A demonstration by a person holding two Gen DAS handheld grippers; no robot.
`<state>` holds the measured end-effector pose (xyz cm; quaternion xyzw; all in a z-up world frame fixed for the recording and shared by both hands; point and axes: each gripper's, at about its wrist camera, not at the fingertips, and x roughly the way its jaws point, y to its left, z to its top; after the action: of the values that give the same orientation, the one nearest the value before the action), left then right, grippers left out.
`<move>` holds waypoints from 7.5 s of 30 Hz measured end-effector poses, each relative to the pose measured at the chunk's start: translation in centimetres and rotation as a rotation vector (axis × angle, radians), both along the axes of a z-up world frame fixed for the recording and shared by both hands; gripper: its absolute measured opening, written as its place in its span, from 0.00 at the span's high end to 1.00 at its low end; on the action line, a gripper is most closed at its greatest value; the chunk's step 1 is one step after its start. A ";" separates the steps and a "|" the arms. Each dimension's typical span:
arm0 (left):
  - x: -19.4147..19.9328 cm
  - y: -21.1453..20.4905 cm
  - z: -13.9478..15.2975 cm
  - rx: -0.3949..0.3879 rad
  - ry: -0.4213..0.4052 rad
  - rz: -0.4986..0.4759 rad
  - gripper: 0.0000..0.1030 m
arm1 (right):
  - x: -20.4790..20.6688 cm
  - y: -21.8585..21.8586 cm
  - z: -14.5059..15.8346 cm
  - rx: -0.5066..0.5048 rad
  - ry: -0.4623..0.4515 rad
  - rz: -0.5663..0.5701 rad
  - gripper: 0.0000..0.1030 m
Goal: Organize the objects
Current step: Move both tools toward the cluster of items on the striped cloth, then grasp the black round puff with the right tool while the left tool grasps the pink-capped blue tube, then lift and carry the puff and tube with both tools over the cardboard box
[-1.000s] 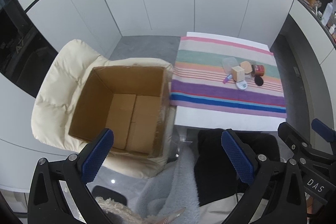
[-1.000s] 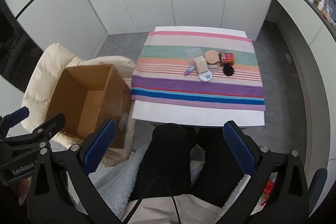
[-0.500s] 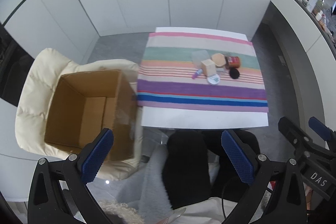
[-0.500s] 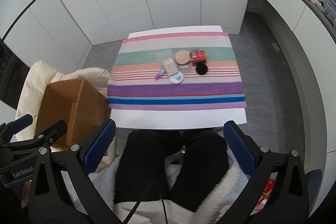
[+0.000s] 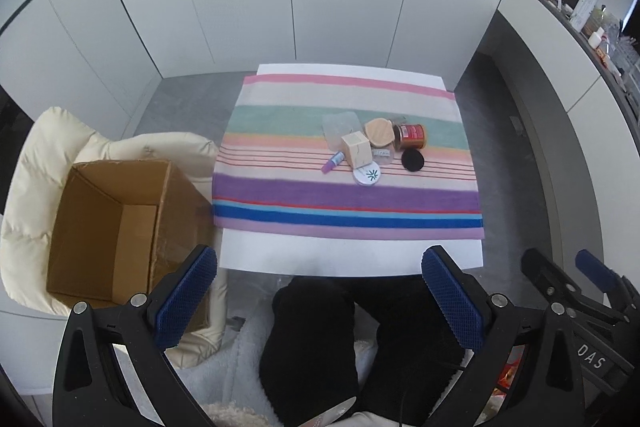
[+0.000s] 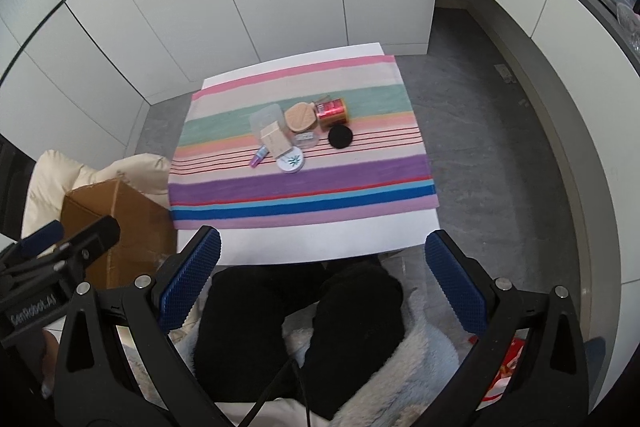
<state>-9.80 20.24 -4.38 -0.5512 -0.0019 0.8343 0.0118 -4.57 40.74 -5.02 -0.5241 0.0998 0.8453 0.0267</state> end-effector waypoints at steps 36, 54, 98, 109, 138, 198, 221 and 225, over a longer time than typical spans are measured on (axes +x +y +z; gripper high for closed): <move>-20.0 -1.8 -31.2 0.118 -0.260 0.070 0.15 | -21.5 3.0 -29.4 0.097 0.045 0.112 0.07; -22.5 -0.3 -33.8 0.174 -0.232 0.195 0.23 | -23.2 2.3 -32.6 0.094 0.056 0.072 0.58; -20.5 4.0 -21.8 -0.054 -0.017 0.064 0.82 | -20.7 2.6 -22.1 0.109 0.076 0.106 0.58; -19.4 2.0 -11.2 -0.063 0.086 0.041 0.82 | -20.3 1.7 -11.6 0.126 0.136 0.109 0.58; -12.9 0.1 2.7 -0.041 0.206 -0.004 0.82 | -15.2 -1.2 4.3 0.134 0.251 0.180 0.58; 8.7 -8.1 -1.4 0.040 0.168 0.055 0.82 | 9.9 1.9 -0.7 0.070 0.188 0.116 0.58; 13.4 -20.3 -3.2 0.031 0.145 0.340 0.81 | 7.1 -11.8 -2.6 0.030 0.149 0.454 0.58; 14.8 -23.2 -4.1 0.034 0.128 0.408 0.81 | 6.8 -16.5 -3.7 0.014 0.129 0.561 0.58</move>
<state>5.02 -2.96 -8.49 -0.4850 -0.1264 0.8526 -0.1479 2.27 24.21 -8.68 -0.4762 -0.0535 0.8520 -0.2110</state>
